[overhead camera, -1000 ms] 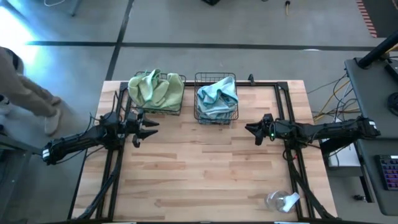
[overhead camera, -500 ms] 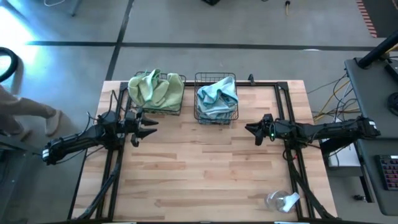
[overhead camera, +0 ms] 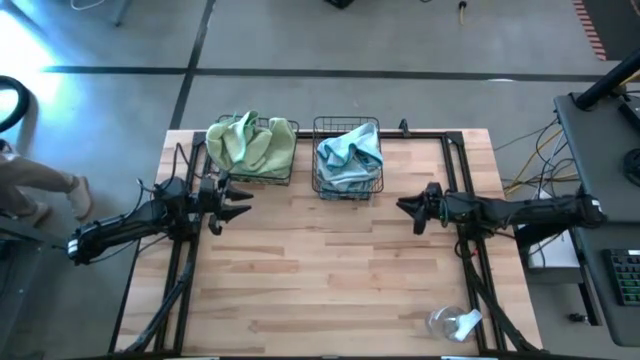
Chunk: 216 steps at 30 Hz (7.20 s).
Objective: Sort microfiber towel by color & place in baskets
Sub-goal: Return to Home Position
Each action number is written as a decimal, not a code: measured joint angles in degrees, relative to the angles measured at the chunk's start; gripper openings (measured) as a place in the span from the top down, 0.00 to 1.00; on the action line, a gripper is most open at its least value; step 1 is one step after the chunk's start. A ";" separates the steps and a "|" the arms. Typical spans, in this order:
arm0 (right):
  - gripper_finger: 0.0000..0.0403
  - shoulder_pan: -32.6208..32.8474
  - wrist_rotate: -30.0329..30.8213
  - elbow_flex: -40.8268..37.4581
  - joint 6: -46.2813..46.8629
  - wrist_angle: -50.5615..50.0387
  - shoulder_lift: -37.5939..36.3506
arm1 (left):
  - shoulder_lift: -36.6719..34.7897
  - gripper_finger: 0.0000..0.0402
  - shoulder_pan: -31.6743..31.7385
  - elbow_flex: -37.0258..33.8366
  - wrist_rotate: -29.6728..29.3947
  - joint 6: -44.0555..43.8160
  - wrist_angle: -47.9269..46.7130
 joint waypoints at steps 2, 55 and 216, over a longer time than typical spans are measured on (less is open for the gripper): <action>0.80 0.00 -0.19 0.11 -2.82 -0.74 -2.00 | 0.09 0.60 0.00 0.00 -0.01 0.00 -0.02; 0.80 0.00 -0.11 0.05 -26.90 -1.40 -18.33 | 0.20 0.60 -0.02 0.00 -0.02 0.00 -0.01; 0.80 0.02 -0.09 0.00 -26.82 -0.96 -18.21 | 0.20 0.60 0.00 0.00 -0.01 0.00 -0.02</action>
